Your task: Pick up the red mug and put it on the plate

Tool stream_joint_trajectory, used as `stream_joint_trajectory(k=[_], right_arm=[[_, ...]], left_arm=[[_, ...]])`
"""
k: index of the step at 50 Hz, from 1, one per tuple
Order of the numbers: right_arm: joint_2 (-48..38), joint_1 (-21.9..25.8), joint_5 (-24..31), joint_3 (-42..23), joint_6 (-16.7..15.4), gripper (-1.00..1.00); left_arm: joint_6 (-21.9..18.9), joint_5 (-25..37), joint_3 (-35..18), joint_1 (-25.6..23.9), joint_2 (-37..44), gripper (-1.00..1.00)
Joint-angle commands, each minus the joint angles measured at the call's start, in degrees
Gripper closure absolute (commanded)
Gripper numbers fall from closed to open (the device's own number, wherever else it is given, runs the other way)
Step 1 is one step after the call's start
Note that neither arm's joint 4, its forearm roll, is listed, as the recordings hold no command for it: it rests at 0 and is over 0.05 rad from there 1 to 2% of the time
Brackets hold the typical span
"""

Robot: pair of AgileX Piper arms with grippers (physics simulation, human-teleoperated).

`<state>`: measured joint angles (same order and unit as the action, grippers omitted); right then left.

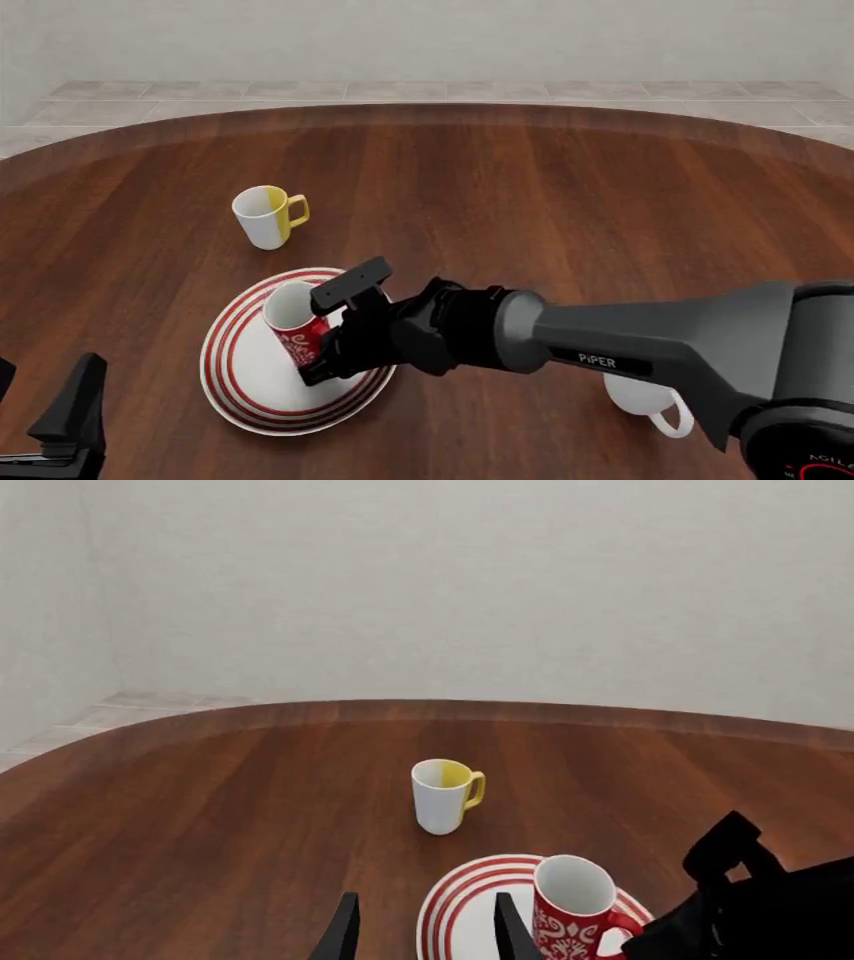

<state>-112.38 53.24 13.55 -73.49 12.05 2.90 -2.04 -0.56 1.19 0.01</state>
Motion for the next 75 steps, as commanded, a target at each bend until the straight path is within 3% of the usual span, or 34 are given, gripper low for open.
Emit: stream_joint_trajectory(k=[1,16,20,21,50,53,67,75], right_arm=[[-0.1,0.0,-0.1,-0.2,0.4,1.0],[-0.9,-0.5,0.0,-0.2,0.8,1.0],[-0.5,-1.2,0.1,-0.1,-0.9,1.0],[-0.6,-0.9,0.0,-0.2,-0.7,-1.0],[2.1,-0.5,1.3,0.7,-0.7,-1.0],[7.0,-0.5,1.8,2.9,-3.0,-1.0],[22.7,-2.0,4.8,10.8,-5.5,-1.0],[41.0,-10.0,9.4,16.3,-10.3,-1.0]], left_arm=[[0.1,0.3,-0.3,0.0,0.0,-1.0],[0.0,0.1,-0.1,0.0,0.0,-1.0],[0.0,0.1,-0.1,0.0,0.0,-1.0],[0.0,0.5,-0.5,0.0,0.0,-1.0],[-0.3,0.5,-0.7,-0.2,0.0,-1.0],[-0.4,0.1,-0.3,-0.2,0.0,-1.0],[-0.8,0.3,-0.4,-0.5,0.0,-1.0],[-1.0,0.3,-0.4,-0.5,0.0,-1.0]])
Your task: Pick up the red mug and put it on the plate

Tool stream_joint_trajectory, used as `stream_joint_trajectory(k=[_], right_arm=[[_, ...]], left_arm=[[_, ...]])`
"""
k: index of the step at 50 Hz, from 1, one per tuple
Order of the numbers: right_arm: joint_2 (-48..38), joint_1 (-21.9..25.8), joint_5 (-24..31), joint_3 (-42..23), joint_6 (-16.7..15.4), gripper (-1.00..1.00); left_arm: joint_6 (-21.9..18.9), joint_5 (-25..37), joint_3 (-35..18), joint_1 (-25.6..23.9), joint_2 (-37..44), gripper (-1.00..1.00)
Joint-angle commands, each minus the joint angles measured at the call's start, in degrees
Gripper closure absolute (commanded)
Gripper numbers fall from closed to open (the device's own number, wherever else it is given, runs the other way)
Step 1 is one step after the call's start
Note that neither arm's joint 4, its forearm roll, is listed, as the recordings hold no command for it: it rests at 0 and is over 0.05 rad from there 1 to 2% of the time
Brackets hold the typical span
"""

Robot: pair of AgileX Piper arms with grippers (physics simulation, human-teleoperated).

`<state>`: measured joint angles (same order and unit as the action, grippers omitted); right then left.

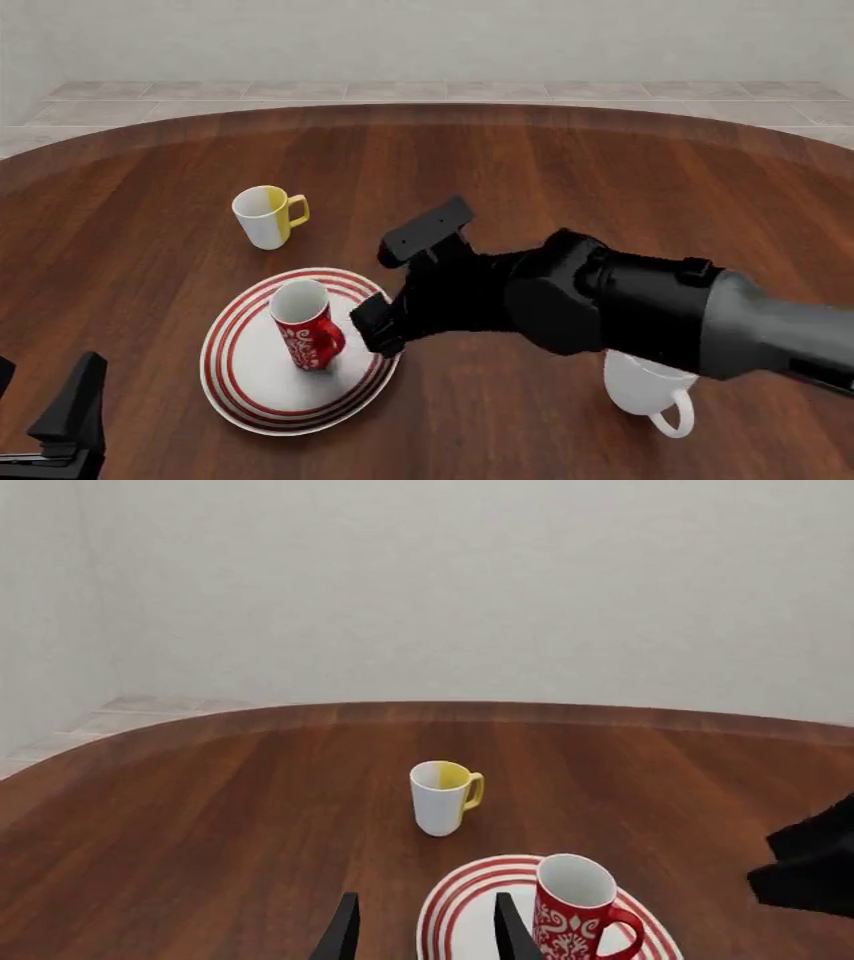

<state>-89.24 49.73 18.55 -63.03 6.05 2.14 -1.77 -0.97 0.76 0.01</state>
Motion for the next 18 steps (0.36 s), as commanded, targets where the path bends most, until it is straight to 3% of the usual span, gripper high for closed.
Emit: stream_joint_trajectory(k=[1,7,18], right_arm=[[19.6,-7.4,5.1,6.3,-4.3,-1.0],[30.6,-12.7,9.5,7.9,-6.4,-1.0],[44.5,-18.7,16.1,11.4,-4.5,-1.0]], left_arm=[[-0.3,0.1,0.0,-0.1,0.0,-1.0],[-0.5,0.3,0.0,-0.3,0.0,-1.0],[-1.1,0.6,-0.2,-0.7,0.0,-1.0]])
